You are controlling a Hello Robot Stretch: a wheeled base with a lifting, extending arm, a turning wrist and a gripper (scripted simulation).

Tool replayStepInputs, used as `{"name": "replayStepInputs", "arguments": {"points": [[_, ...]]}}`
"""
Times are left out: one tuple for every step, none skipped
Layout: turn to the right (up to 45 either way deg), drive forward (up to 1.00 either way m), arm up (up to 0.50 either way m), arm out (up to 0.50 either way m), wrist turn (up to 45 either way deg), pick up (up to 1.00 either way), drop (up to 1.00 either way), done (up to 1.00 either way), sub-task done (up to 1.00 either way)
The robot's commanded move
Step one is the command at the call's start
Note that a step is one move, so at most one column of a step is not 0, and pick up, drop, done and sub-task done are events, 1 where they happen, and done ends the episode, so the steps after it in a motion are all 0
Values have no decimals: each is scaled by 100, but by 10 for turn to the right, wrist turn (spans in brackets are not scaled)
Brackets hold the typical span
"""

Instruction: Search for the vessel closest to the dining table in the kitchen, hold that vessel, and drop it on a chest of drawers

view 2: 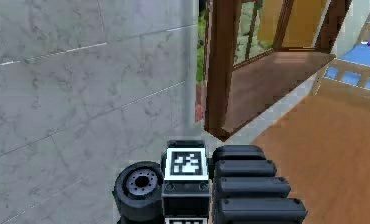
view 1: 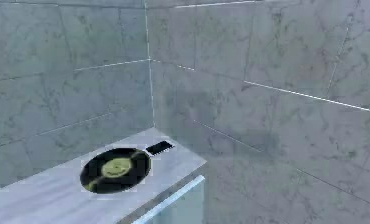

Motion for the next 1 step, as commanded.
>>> {"name": "replayStepInputs", "arguments": {"points": [[-360,0,0,0,0,0,0,0,0]]}}
